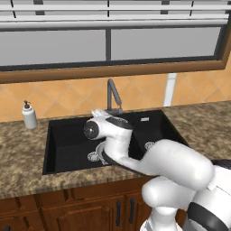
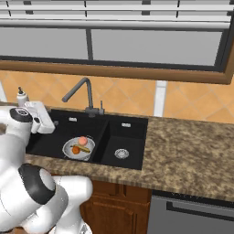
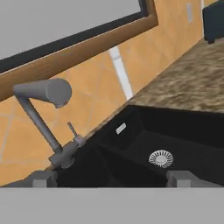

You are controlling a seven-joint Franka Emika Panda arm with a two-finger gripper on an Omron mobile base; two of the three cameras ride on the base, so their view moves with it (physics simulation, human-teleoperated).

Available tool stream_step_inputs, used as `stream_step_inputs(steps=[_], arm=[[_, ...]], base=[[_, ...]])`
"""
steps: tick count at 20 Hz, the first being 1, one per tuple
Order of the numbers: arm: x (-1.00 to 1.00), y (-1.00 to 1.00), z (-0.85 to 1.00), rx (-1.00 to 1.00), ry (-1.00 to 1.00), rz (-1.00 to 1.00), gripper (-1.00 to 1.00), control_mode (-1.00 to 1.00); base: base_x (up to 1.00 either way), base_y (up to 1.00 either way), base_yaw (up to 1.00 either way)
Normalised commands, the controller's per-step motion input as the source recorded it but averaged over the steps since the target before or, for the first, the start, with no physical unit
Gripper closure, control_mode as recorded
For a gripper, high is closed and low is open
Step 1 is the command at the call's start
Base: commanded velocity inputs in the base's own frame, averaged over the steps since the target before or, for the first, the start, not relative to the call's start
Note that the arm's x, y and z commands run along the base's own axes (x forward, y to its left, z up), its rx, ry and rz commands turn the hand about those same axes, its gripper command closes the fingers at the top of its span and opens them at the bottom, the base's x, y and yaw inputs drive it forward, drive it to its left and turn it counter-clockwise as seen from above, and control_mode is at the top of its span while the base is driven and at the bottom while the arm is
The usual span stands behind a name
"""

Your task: Put the colander in the sink, put the tangerine, banana, peach in the colander, and turn on the sink faucet and pour water over the colander.

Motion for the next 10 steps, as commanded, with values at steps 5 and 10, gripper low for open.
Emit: stream_step_inputs(steps=[5, 10], arm=[[-0.23, -1.0, 1.0, 0.54, 0.09, -0.21, -1.0, -1.0], [-0.15, -1.0, 0.59, 0.6, 0.15, -0.2, -1.0, -1.0]], base=[[0.0, 0.0, 0.0], [0.0, 0.0, 0.0]])
